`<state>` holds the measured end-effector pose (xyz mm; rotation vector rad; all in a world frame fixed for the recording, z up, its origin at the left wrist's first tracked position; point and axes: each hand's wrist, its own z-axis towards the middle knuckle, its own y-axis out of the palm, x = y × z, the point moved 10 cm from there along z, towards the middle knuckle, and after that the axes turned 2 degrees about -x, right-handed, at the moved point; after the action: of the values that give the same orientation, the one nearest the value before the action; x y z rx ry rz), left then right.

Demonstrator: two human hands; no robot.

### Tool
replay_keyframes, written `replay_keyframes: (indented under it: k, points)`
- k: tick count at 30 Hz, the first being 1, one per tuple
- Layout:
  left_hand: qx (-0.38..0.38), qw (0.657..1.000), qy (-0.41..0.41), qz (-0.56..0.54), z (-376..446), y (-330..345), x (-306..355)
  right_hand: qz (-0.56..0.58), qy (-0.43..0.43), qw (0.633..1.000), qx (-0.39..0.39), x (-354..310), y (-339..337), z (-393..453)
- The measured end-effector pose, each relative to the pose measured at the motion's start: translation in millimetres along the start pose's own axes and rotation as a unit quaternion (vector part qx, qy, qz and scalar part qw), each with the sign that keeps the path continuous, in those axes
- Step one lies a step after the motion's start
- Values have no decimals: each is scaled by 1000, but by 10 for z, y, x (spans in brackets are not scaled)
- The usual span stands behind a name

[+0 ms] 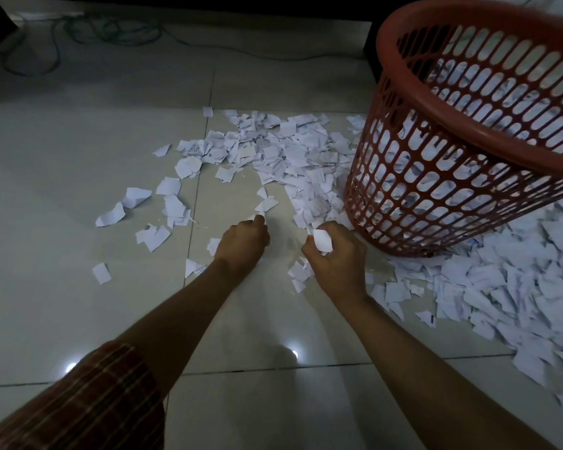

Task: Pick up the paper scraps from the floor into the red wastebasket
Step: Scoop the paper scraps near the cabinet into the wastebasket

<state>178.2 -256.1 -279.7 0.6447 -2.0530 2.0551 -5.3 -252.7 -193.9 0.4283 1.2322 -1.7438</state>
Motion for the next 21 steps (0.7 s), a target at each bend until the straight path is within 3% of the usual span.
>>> replay_keyframes:
  k: [7,14,21]
  points:
    - [52,986,-67,-141,-93,-290,-152,15,-14,1000,21,-253,-151,176]
    - [182,969,30,-167,-81,-1270,452,46,-51,995,74,-788,-516,545]
    - [241,950,94,-173,98,-2116,1056,89,-106,975,171,-1433,-1183,981]
